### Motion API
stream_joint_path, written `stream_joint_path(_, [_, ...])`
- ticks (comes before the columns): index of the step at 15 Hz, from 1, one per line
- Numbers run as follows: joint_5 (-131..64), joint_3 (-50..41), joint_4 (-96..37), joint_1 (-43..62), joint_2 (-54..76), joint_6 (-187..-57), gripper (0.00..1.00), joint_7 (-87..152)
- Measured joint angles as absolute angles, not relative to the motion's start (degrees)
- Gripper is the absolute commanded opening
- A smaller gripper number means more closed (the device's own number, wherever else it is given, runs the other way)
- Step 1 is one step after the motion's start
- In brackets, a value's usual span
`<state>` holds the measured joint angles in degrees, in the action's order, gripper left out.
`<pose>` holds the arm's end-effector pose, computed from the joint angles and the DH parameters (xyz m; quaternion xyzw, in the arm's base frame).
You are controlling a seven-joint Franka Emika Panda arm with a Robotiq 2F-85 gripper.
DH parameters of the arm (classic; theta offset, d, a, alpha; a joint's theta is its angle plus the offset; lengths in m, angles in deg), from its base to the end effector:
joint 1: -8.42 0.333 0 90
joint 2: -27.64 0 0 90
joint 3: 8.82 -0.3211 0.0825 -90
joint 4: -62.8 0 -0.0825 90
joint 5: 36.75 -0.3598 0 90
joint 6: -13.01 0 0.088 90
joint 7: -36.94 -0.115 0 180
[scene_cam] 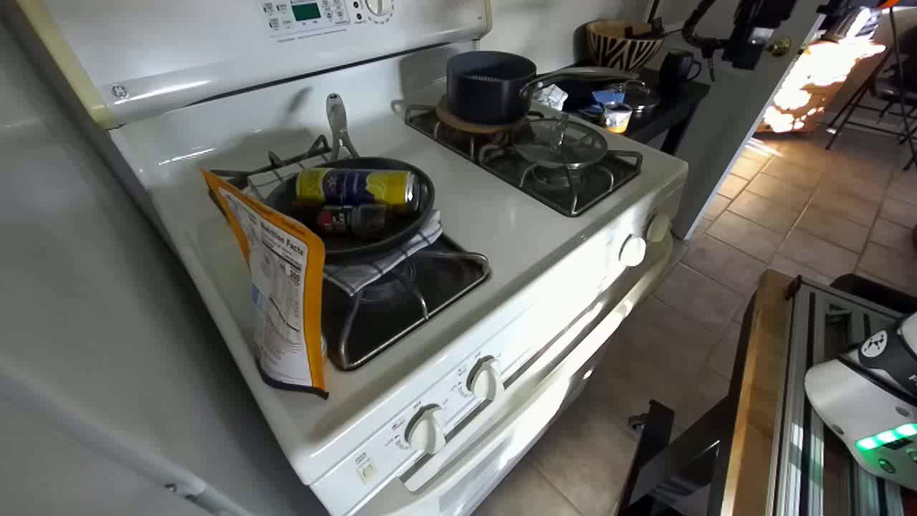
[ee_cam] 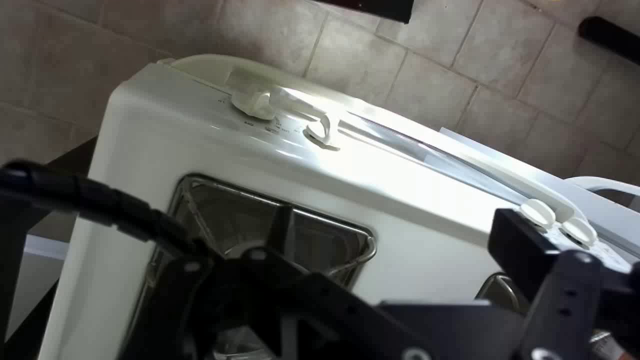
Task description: Pick up the clear pot lid and put it on the black pot
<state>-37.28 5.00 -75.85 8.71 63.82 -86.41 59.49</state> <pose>0.3197 -0.0877 0.5179 -0.9913 -0.1023 0.0105 0.0816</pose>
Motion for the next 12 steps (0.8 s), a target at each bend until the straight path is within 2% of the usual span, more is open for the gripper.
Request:
stream_joint_path(5, [-37.64,4.59,-75.75,8.14,63.63,-87.06,1.00,56.97])
stream_joint_path(12, [-41.07,0.47,-74.23,4.96,59.60,-99.72,1.00,38.27])
